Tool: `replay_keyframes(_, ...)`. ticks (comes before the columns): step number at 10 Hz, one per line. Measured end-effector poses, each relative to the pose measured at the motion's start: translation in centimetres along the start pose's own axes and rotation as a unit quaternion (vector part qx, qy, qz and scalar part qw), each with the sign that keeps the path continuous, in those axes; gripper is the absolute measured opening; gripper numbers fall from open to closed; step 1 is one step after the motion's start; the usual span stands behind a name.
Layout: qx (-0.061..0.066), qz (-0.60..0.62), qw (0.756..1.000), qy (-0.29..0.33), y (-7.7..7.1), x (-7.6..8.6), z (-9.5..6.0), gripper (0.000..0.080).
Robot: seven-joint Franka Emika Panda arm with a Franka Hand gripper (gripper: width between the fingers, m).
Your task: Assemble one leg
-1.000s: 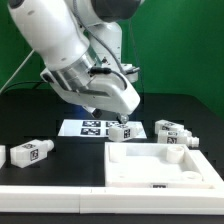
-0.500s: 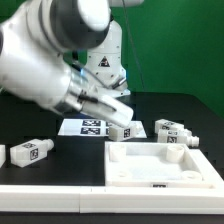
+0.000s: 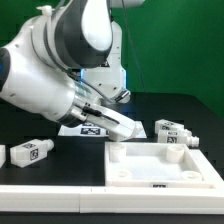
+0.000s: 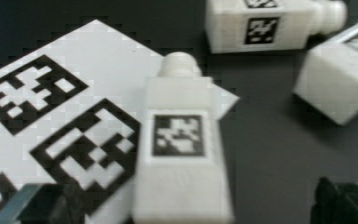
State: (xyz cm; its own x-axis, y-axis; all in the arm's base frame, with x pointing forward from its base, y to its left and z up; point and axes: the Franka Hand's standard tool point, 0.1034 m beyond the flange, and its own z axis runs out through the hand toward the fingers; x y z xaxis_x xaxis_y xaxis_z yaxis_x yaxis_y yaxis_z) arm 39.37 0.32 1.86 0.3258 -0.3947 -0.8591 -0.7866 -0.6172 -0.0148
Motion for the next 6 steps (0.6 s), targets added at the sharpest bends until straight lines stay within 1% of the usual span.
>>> replay_keyframes(1, -0.004, 0.006, 1.000, -0.001, 0.6, 0.0, 1.1, 0.0649)
replay_keyframes(2, -0.011, 0.011, 1.000, 0.001, 0.5, -0.2, 2.0, 0.0649)
replay_keyframes(3, -0.016, 0.012, 1.000, -0.001, 0.1, -0.4, 2.5, 0.0649)
replay_keyframes(4, -0.016, 0.010, 1.000, -0.001, 0.2, -0.4, 2.4, 0.0640)
replay_keyframes(5, -0.016, 0.010, 1.000, -0.001, 0.2, -0.4, 2.4, 0.0482)
replay_keyframes(6, -0.016, 0.010, 1.000, -0.001, 0.2, -0.4, 2.4, 0.0482)
